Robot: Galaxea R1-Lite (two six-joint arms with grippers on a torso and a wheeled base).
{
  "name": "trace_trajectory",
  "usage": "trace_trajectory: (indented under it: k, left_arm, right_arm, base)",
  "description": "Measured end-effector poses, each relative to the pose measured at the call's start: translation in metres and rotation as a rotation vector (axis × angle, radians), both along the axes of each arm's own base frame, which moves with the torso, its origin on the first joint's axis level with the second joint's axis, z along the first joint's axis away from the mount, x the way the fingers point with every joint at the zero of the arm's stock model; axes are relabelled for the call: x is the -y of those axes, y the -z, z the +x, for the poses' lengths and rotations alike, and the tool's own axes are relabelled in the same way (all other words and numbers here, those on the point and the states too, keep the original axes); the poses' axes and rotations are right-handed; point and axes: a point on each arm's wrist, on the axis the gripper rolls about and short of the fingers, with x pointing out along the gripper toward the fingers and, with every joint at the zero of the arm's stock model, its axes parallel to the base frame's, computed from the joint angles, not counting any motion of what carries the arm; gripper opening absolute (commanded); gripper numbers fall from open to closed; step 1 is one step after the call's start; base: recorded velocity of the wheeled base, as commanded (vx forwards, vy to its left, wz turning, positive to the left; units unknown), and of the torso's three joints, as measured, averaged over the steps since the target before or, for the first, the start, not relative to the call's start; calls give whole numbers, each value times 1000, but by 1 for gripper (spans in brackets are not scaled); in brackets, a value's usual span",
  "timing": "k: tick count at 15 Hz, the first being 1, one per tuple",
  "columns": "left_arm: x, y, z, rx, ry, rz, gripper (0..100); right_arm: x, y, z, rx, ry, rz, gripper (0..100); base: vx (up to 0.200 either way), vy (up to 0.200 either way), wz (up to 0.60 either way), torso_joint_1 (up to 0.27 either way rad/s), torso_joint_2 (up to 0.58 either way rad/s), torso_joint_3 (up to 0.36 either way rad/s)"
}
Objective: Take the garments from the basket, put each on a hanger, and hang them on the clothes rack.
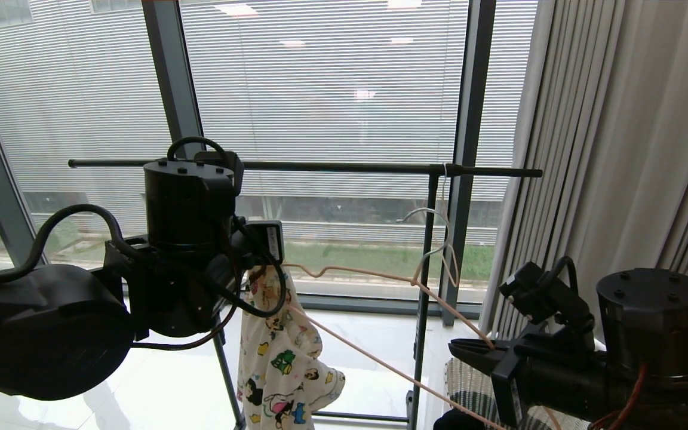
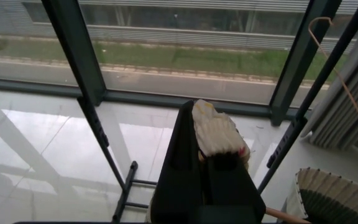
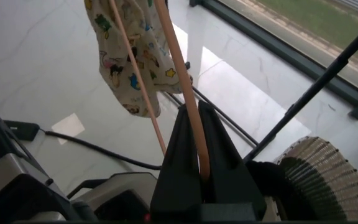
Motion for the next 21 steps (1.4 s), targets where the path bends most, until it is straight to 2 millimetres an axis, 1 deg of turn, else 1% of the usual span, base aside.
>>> trace_trajectory:
  k: [6,11,14,16,19,21]
  left_arm:
    - [-2,2,2,-2,-37,14,0]
    - [0,6,7,-13,-38,21,0]
    - [-5,11,14,-35,-69,36,0]
    - [-11,16,18,-81,-91,64,0]
    - [-12,17,20,-142,-96,103,0]
    - [-15,14,20,-201,-103,138,0]
  right_arm:
    - [-3,-3,12,11,42,4,0]
    - [-18,-5,26,23,51,10,0]
    - [-27,3,35,13,82,-18,0]
    - [-34,8,43,1,115,-25,0]
    - [-46,13,56,-4,174,-29,0]
    - [-51,17,61,-6,187,-37,0]
  base:
    - [0,0,0,0,0,0]
    - [0,0,0,0,0,0]
    - [0,0,0,0,0,0]
    - [0,0,0,0,0,0]
    - [0,0,0,0,0,0]
    - [0,0,0,0,0,0]
